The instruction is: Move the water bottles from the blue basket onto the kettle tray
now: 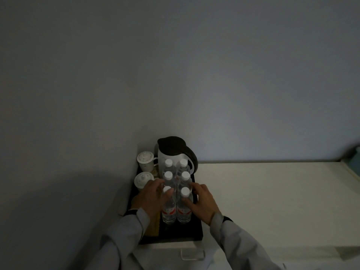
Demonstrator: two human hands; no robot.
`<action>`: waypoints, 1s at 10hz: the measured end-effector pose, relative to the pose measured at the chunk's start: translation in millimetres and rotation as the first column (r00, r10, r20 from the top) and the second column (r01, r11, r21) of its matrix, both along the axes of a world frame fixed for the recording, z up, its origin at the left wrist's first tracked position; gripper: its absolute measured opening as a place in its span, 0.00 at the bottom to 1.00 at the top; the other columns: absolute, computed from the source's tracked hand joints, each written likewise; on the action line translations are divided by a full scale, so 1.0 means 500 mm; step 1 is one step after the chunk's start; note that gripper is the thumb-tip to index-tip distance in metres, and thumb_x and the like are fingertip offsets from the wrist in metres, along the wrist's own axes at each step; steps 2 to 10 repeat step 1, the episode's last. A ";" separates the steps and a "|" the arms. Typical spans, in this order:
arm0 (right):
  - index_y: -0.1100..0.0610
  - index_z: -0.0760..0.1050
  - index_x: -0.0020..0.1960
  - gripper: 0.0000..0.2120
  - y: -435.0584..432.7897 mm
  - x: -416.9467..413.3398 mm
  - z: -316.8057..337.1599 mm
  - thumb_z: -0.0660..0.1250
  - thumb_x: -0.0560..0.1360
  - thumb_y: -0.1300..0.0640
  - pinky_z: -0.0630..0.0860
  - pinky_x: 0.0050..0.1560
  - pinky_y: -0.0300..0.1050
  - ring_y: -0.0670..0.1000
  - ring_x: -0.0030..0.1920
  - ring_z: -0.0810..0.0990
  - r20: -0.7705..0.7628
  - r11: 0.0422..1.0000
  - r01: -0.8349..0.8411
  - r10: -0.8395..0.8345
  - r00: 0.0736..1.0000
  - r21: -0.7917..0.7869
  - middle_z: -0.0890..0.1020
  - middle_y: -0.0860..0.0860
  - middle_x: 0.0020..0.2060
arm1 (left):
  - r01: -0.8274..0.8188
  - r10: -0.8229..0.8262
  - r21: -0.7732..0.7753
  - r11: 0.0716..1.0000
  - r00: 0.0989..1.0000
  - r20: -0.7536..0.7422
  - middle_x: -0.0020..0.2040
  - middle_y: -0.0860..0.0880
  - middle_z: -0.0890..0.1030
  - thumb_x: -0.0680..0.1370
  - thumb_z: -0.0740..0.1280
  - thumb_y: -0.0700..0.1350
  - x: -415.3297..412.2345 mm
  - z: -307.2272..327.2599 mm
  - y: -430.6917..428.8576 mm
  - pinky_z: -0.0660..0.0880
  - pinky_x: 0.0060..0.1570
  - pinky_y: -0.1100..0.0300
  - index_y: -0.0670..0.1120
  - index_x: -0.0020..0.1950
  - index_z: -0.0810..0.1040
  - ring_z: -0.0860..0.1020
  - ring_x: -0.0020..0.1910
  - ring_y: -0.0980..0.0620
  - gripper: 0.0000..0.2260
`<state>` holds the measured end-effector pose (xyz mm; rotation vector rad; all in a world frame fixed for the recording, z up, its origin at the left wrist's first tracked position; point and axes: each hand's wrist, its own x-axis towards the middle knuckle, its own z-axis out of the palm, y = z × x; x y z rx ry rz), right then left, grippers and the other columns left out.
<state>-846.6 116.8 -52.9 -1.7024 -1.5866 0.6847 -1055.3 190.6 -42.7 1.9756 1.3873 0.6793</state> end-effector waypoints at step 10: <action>0.47 0.67 0.70 0.28 0.008 0.021 0.028 0.70 0.74 0.40 0.72 0.55 0.38 0.50 0.60 0.75 -0.006 0.999 -0.028 0.028 1.000 0.030 0.72 0.47 0.56 | -0.041 0.042 0.076 0.996 0.999 -0.015 0.52 0.57 0.74 0.69 0.62 0.70 -0.002 0.034 0.021 0.72 0.50 0.58 0.67 0.54 0.70 0.76 0.53 0.52 0.16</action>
